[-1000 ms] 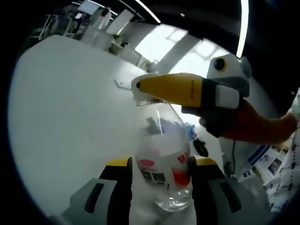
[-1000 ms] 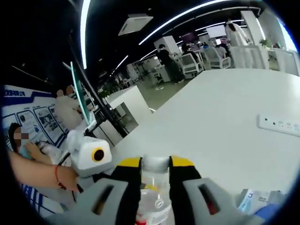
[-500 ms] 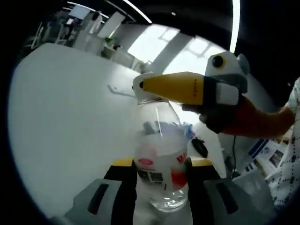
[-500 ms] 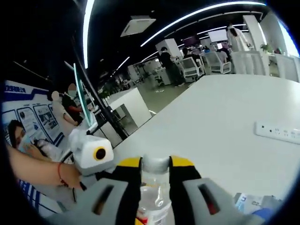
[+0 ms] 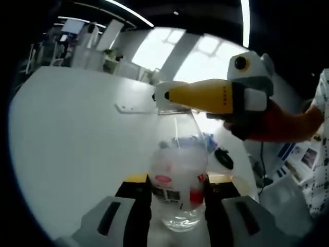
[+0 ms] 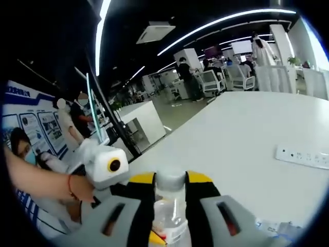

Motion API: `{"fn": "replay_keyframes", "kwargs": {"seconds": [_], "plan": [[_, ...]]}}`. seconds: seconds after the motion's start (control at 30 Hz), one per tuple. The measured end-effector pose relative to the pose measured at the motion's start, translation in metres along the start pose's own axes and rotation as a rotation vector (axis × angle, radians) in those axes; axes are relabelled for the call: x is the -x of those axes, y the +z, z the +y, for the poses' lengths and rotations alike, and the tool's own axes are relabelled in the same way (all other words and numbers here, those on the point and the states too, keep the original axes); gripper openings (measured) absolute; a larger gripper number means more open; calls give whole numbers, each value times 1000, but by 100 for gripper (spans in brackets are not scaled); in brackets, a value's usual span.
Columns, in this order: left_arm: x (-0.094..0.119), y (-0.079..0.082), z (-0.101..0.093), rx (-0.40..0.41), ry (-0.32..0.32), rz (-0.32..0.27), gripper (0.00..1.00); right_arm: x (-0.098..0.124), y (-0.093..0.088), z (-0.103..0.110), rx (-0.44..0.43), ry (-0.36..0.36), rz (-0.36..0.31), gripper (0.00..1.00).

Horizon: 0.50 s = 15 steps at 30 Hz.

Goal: Arrange the tabletop items into an orderly group along one side of the table until the central work area is clear of visible clutter.

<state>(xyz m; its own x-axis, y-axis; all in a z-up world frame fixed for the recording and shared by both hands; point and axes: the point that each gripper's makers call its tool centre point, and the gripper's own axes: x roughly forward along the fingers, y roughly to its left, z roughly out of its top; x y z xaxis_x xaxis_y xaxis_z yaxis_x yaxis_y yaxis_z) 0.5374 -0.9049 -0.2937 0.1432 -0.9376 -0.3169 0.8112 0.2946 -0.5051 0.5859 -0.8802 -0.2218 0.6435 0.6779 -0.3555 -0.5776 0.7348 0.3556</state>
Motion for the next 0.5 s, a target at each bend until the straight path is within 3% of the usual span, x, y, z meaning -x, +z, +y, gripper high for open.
{"fn": "replay_keyframes", "kwargs": {"seconds": [0.17, 0.5], "plan": [[-2, 6, 2, -44, 0, -1, 36, 2, 7, 6, 67, 10, -20, 18], [-5, 21, 6, -152, 4, -16, 36, 9, 19, 1, 85, 5, -73, 18]]}}
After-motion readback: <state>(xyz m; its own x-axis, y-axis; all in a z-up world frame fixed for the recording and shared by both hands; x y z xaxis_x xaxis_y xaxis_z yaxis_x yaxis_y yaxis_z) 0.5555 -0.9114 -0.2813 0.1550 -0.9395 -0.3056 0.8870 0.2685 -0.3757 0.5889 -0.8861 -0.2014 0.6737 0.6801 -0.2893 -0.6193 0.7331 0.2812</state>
